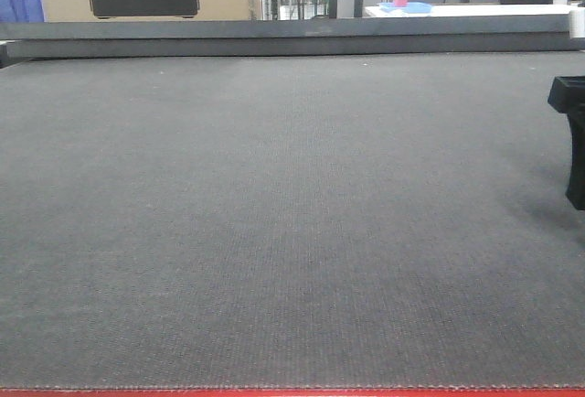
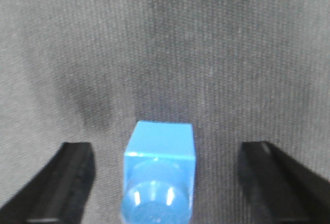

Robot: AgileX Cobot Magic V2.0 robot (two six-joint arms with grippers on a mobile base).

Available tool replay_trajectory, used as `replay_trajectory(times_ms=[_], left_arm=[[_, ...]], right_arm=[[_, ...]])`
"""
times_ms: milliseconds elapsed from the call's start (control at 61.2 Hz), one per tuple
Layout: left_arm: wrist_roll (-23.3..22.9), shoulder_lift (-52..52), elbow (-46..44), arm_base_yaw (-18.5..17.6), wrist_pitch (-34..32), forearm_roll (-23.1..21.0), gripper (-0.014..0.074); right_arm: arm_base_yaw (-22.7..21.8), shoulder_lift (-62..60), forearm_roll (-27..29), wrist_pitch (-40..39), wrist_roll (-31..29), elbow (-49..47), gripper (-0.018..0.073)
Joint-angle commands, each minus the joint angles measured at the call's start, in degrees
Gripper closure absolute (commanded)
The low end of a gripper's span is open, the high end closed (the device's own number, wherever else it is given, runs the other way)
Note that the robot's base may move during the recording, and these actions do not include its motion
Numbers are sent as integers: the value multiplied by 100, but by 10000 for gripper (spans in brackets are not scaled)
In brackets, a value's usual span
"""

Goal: Grab block from conveyor and place in blue bin
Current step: 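Move the left gripper over the lime-green block and close on it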

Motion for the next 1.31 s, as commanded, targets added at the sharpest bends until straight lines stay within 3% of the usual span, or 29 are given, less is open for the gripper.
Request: replay_trajectory(times_ms=[0, 147, 686, 784, 947, 1013, 1290], left_arm=[[-363, 2, -50, 25, -2, -10, 707], [-602, 51, -50, 34, 247, 15, 707], [-603, 303, -50, 34, 420, 39, 707], [-603, 303, -58, 34, 552, 157, 707], [-548, 458, -302, 396, 1121, 247, 707], [-286, 554, -414, 560, 1149, 270, 707], [653, 1317, -846, 1305, 1426, 270, 707]], right_arm=[[7, 1, -84, -60, 2, 18, 160], [22, 64, -108, -84, -46, 28, 180], [31, 239, -108, 62, -69, 44, 181], [31, 239, -108, 94, -127, 44, 256], [31, 239, -108, 170, -138, 44, 598], [31, 239, -108, 170, -138, 44, 731], [31, 239, -108, 170, -138, 44, 721]])
